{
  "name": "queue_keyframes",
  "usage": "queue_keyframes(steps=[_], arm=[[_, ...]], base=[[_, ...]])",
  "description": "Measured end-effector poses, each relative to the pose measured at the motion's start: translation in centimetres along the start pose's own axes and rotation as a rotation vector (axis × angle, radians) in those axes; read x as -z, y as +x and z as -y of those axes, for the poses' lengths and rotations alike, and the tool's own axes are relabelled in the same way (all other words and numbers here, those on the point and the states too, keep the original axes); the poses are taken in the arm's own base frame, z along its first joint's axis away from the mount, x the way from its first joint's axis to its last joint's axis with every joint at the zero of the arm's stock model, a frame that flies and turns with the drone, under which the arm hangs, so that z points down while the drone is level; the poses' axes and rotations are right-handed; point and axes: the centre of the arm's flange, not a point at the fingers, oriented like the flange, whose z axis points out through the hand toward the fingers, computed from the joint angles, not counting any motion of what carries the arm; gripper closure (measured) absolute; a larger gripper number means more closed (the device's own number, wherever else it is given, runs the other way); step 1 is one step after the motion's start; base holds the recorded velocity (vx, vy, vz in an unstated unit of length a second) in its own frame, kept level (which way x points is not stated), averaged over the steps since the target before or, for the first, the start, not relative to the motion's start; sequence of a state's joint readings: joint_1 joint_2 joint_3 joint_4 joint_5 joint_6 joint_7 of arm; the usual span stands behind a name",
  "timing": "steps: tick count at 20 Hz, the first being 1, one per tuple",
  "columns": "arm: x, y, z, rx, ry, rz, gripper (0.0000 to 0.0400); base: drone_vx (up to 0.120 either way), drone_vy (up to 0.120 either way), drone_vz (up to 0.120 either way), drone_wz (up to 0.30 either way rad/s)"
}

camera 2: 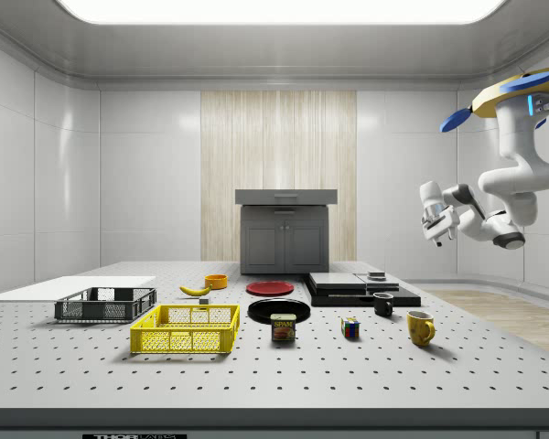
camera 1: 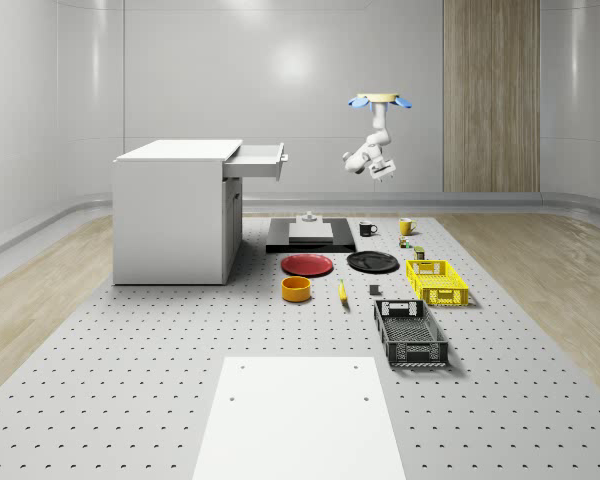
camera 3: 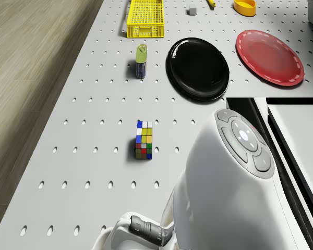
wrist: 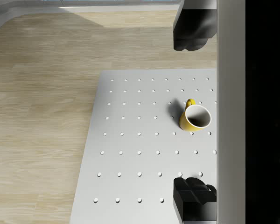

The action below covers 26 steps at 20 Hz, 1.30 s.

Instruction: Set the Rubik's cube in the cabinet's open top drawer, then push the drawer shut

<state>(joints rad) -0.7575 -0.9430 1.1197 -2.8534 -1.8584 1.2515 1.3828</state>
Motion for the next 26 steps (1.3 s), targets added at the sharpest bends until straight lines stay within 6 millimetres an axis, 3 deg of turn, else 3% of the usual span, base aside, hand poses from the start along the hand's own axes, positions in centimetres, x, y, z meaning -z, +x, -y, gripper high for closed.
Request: queue_keyframes(steps=[6, 14, 21, 26], arm=[[-0.2, -1.5, 1.5, 0.005, -0.152, -0.159, 0.0000], [-0.4, -2.1, 2.1, 0.007, -0.211, -0.222, 0.0000], [-0.4, -2.3, 2.2, 0.008, -0.224, -0.236, 0.0000], [-0.4, -2.3, 2.3, 0.008, -0.227, -0.239, 0.0000]], base=[[0.120, 0.120, -0.120, 0.000], [0.120, 0.120, -0.120, 0.000], [0.120, 0.000, -0.120, 0.000], [0.120, 0.000, 0.000, 0.000]])
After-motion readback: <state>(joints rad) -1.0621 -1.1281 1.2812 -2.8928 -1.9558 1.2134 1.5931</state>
